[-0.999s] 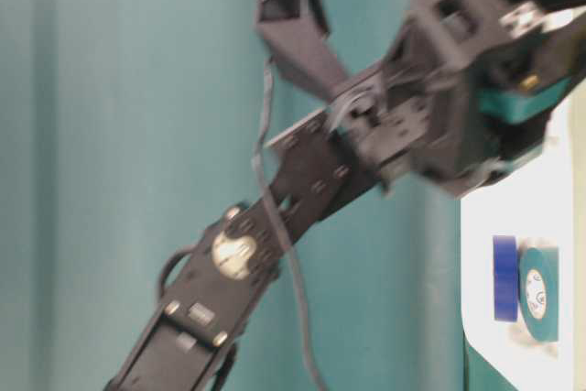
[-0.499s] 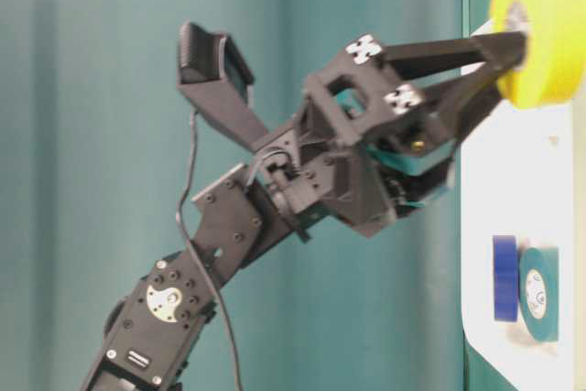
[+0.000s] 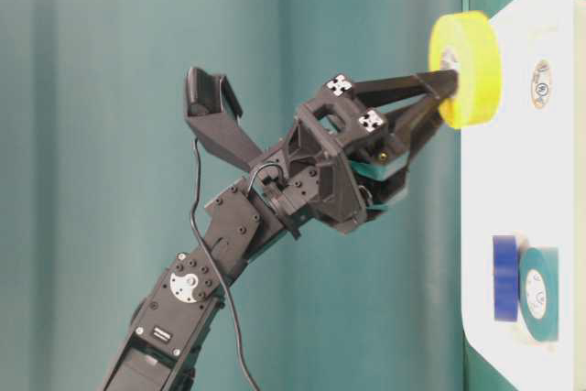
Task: Put the tape alternately from left to right into the white case.
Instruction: 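Carry the yellow roll into the tray's upper right corner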
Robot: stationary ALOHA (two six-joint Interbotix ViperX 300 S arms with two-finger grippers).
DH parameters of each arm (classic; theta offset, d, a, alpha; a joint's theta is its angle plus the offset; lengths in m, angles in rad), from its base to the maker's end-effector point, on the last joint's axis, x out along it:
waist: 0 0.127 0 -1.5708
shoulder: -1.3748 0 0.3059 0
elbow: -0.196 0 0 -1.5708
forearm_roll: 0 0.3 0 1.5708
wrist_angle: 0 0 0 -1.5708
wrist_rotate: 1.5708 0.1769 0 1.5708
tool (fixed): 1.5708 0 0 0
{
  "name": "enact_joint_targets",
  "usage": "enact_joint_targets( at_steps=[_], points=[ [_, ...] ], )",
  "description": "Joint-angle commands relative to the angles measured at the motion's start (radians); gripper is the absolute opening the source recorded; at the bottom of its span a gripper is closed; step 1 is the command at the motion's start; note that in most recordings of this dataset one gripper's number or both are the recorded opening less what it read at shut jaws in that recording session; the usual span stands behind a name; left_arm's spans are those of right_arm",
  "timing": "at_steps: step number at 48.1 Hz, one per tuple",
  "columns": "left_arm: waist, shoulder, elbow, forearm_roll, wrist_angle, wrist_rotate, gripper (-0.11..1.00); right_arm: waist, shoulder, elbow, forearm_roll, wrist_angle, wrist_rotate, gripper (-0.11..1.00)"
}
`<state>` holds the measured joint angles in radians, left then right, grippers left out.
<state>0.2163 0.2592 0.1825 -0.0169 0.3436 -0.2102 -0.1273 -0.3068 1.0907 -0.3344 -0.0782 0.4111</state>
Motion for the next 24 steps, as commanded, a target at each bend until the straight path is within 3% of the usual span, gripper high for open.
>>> enact_joint_targets(
  at_steps=[1,24],
  points=[
    [0.032,-0.023,-0.014,0.003,-0.035,0.006,0.28,-0.002,-0.014,-0.008,0.002,-0.015,0.002,0.58],
    [0.115,0.015,-0.012,0.002,-0.11,0.077,0.28,-0.002,-0.014,-0.008,0.003,-0.018,0.002,0.58]
  ],
)
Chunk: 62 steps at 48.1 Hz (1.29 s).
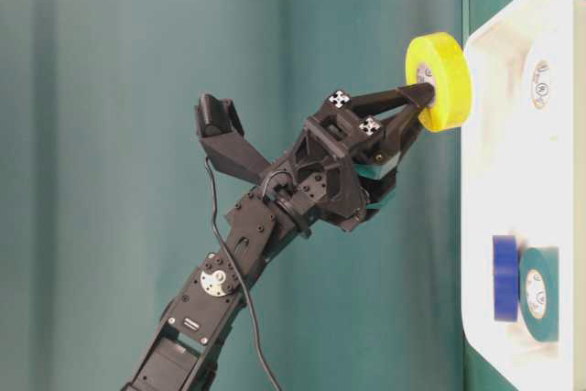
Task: Put the tape alternately from left to right into the white case.
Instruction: 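Carry the yellow roll into the tray's upper right corner, then open the left gripper and withdraw it to the left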
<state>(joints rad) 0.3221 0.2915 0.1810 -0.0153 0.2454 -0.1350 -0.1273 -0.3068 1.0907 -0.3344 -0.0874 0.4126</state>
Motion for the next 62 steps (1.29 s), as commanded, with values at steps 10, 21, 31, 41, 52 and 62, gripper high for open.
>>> enact_joint_targets(
  at_steps=[10,21,31,41,52,62],
  points=[
    [0.02,-0.002,0.006,-0.003,-0.012,-0.002,0.28,-0.002,-0.014,-0.008,0.003,-0.008,0.0,0.58],
    [0.021,0.0,0.009,-0.003,-0.011,0.003,0.28,0.0,-0.014,-0.008,0.003,-0.009,0.002,0.58],
    [0.015,0.0,0.014,-0.003,-0.012,0.043,0.28,-0.002,-0.012,-0.008,0.005,-0.009,0.002,0.58],
    [0.0,-0.003,0.018,-0.003,-0.012,0.078,0.72,0.0,-0.014,-0.009,0.005,-0.009,0.002,0.58],
    [-0.002,-0.014,0.02,-0.003,-0.012,0.078,0.98,-0.002,-0.014,-0.009,0.005,-0.009,0.002,0.58],
    [-0.009,-0.035,0.032,-0.003,-0.014,0.08,0.98,-0.002,-0.014,-0.008,0.005,-0.008,0.018,0.58]
  ],
)
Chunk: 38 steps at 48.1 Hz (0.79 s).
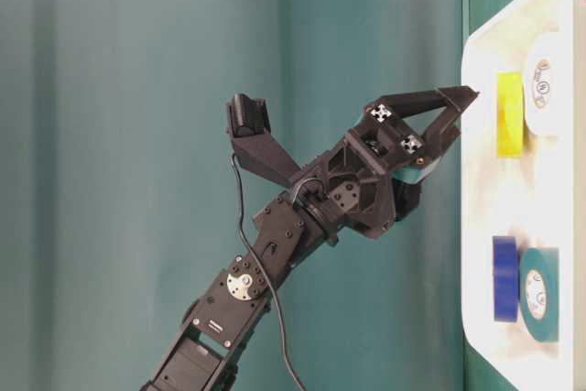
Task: Put the tape alternately from left to right into the white case.
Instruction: 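Open the left gripper and withdraw it to the left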
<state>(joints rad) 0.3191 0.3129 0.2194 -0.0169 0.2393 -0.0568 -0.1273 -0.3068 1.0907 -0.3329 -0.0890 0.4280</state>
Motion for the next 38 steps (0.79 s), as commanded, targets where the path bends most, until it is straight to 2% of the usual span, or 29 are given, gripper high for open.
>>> enact_joint_targets(
  at_steps=[1,18,38],
  points=[
    [-0.006,-0.06,-0.005,-0.002,-0.008,0.002,0.98,-0.002,-0.014,-0.008,0.003,-0.006,0.003,0.58],
    [-0.072,-0.114,0.025,-0.002,-0.008,0.009,0.98,-0.002,-0.014,-0.009,0.003,-0.008,0.003,0.58],
    [-0.215,-0.155,0.071,-0.002,-0.008,0.009,0.98,0.0,-0.014,-0.006,0.002,-0.006,0.003,0.58]
  ],
)
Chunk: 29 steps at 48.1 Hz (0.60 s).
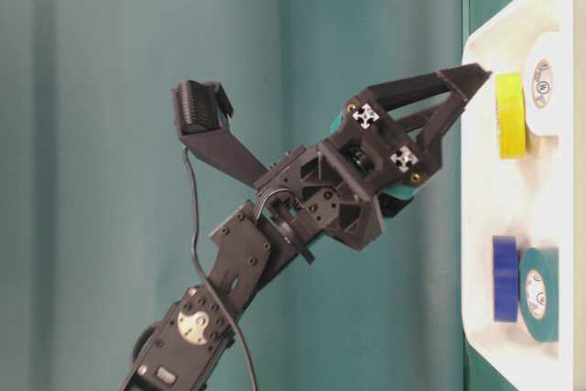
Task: Put the tape alternately from left to right into the white case.
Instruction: 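Open the left gripper and withdraw it to the left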
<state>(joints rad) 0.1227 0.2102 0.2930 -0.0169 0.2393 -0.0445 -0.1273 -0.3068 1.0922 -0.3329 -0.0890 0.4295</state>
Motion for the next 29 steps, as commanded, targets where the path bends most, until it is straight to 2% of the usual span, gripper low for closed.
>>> enact_joint_targets(
  at_steps=[1,12,29],
  points=[
    [-0.025,-0.055,0.002,-0.002,-0.008,-0.003,0.98,-0.002,-0.014,-0.008,0.003,-0.008,0.002,0.58],
    [-0.077,-0.097,0.054,-0.002,-0.008,-0.003,0.98,-0.002,-0.014,-0.008,0.002,-0.006,0.002,0.58],
    [-0.092,-0.138,0.118,-0.002,-0.011,-0.003,0.97,-0.002,-0.014,-0.002,0.002,-0.006,0.002,0.58]
  ],
)
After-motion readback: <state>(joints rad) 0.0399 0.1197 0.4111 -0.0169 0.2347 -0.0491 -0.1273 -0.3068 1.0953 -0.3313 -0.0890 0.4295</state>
